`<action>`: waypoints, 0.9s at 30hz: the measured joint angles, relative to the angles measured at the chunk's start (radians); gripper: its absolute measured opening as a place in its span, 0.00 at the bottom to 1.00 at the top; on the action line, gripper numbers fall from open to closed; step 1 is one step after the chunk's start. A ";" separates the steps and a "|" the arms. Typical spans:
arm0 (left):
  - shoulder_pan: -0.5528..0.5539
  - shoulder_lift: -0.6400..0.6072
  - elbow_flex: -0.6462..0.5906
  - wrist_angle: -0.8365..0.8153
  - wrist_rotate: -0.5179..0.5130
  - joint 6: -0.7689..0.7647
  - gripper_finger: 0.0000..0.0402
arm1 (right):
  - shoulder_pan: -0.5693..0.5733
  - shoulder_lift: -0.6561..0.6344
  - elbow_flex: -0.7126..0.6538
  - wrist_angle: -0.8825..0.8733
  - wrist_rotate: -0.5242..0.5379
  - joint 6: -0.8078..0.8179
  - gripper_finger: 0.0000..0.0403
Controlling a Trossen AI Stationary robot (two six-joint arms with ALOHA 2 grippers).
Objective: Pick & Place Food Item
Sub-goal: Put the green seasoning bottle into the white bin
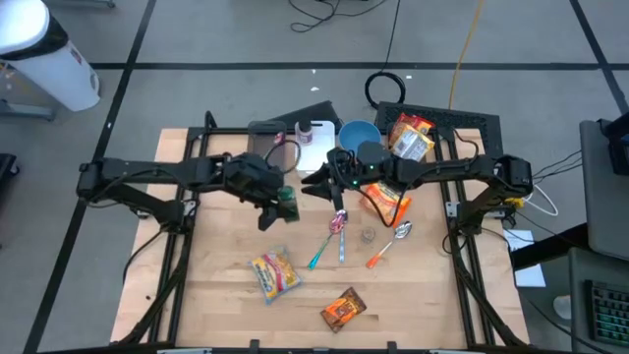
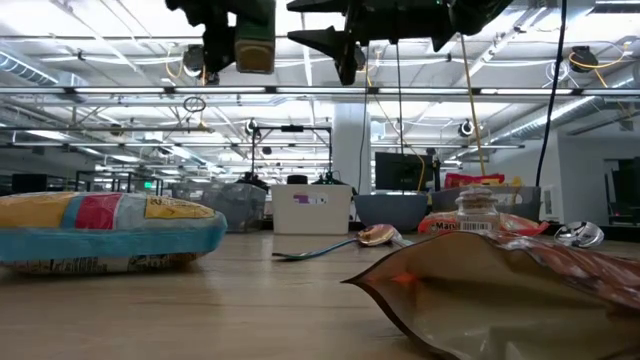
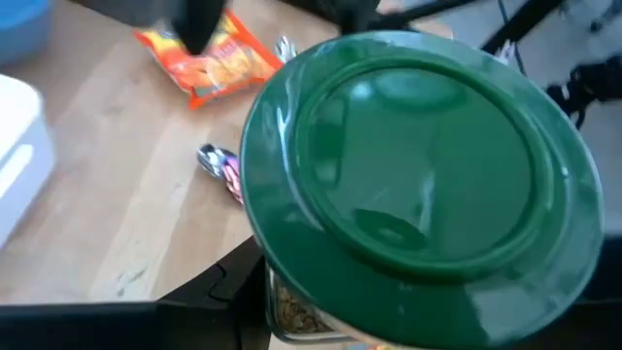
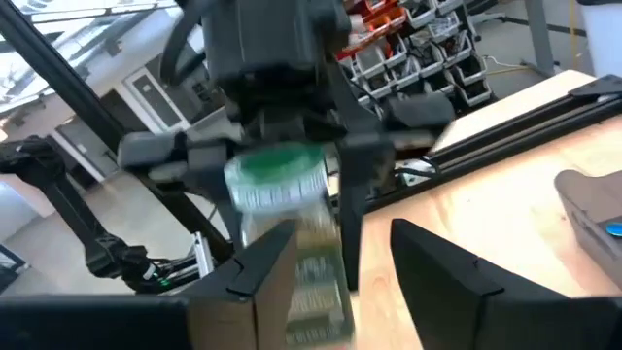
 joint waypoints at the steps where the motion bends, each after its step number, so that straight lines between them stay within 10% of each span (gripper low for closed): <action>1: 0.000 0.020 0.013 -0.008 0.006 0.012 0.51 | 0.000 0.000 0.000 0.001 -0.001 0.004 0.44; 13: 0.060 0.123 0.118 -0.038 0.079 0.080 0.51 | 0.003 0.000 0.000 0.112 -0.043 0.088 0.69; 27: 0.093 0.121 0.119 -0.026 0.147 0.048 0.52 | 0.037 0.000 0.000 0.089 0.043 -0.005 0.68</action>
